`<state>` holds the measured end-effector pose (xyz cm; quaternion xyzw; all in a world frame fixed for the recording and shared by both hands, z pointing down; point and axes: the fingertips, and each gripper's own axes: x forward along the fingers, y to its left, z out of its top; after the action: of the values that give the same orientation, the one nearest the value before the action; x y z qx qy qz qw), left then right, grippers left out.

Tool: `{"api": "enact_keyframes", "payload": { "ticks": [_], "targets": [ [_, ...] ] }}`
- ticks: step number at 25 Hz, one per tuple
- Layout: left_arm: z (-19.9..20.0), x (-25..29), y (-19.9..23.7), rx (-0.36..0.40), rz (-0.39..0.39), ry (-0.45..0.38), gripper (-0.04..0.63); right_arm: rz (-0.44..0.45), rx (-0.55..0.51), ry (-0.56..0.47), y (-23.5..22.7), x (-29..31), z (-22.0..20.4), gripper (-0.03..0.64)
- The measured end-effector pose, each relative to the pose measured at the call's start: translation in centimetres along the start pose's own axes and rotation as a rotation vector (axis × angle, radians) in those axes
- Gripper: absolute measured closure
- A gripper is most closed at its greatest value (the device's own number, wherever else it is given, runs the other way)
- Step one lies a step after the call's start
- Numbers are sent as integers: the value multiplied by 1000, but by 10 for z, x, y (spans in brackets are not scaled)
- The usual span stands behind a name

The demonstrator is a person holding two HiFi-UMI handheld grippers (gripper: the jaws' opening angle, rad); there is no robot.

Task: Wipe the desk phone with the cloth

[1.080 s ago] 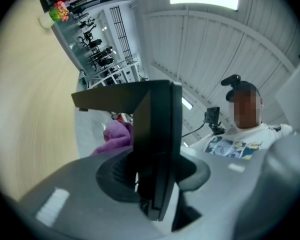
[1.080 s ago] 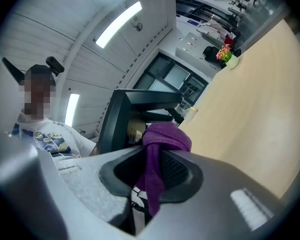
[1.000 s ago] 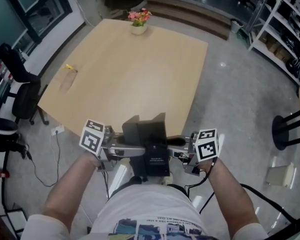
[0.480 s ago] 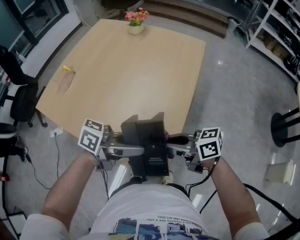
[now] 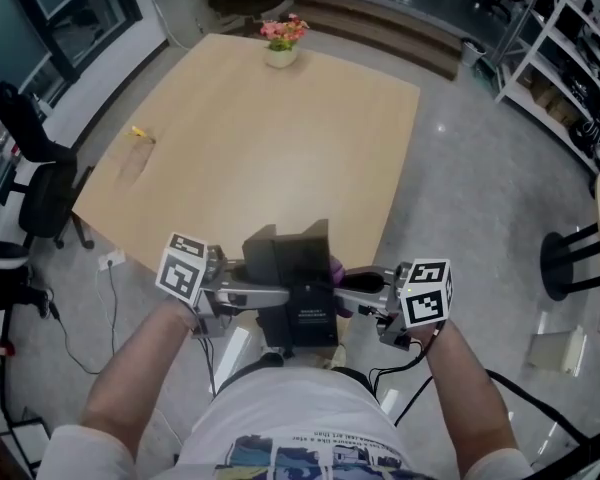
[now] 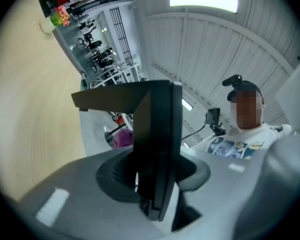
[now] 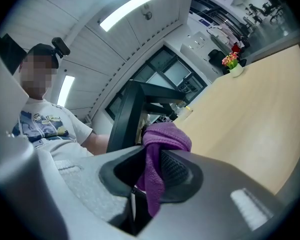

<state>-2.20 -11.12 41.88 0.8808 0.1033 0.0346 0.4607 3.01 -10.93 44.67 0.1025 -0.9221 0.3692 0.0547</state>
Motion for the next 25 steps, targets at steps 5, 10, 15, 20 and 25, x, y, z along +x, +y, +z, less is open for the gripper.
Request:
{"api": "enact_keyframes", "payload": {
  "ticks": [5,10,15,20,25],
  "targets": [
    [6,-19,9,-9,19,-17,419,-44,7,36,8,-3,-27,529],
    [10,-25,16,-19,24,-11,419,-94,27,64,13,-10,-53,529],
    [12,-27,23,-31,24,-2,419,-142,32,63,17,-15,-65,529],
    [23,-29,31,-52,36,-15,419,-184,50,75,22,-13,-78,529],
    [30,-28,38,-59,56,-25,419,-154,46,113,39,15,-95,529]
  ]
}}
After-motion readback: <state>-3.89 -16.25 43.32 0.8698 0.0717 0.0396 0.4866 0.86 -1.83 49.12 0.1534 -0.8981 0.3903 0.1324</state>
